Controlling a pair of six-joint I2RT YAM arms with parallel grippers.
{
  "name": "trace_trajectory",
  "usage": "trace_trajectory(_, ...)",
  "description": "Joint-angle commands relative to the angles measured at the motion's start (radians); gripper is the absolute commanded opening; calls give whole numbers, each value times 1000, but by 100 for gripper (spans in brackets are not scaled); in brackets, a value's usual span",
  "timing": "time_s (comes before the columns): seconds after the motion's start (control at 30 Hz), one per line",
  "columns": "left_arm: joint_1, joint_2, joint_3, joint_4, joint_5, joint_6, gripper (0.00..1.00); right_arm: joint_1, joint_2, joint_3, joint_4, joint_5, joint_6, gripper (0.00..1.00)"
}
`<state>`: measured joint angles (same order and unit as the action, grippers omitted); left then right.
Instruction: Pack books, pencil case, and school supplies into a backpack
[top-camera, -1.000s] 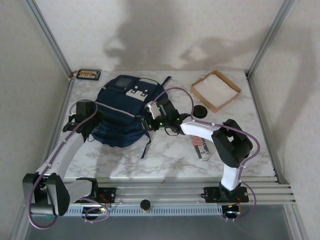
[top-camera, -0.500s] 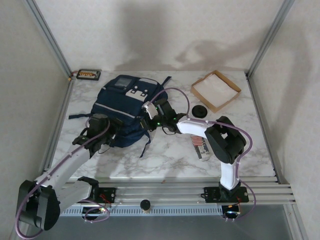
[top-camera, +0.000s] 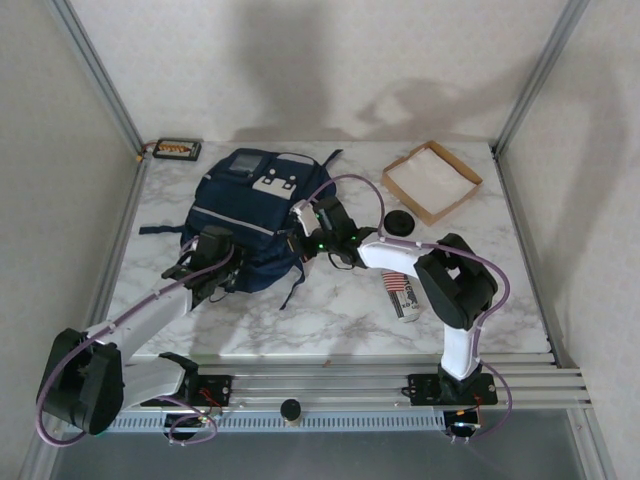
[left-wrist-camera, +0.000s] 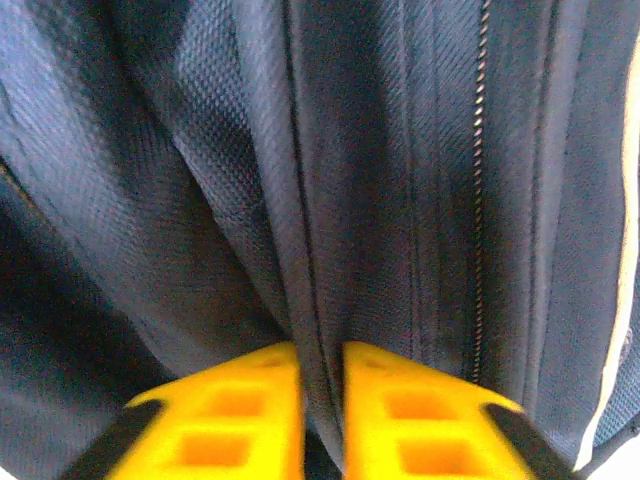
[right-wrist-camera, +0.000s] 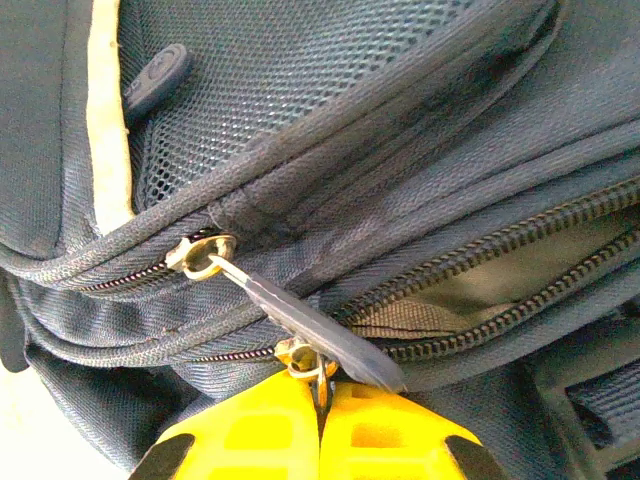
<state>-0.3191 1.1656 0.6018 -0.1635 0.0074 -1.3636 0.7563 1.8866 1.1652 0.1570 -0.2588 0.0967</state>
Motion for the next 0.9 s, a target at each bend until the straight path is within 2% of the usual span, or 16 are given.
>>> trace_trajectory(0.0,57,-25,-26,-50,-110,-7,5,-53,-24,30,-14,78,9,1)
trace_trajectory(0.1,79,-49,-31,-76,-118,19,0,-86,-15,69,-23,60,12,1)
trace_trajectory(0.33,136,-73,-36,-134,-125,93,0,-144,4,140,-88,-6,23,1)
trace_trajectory(0.67,140,-77,-40,-122,-98,149,0,-217,105,276,-180,-30,69,0)
trace_trajectory(0.8,140,-42,13,-153,-93,228,0,-204,55,228,-172,-82,49,7)
trace_trajectory(0.83,140,-40,23,-156,-81,247,1,-203,37,214,-174,-97,68,11)
trace_trajectory(0.87,140,-43,28,-152,-61,260,6,-199,19,202,-170,-100,99,19)
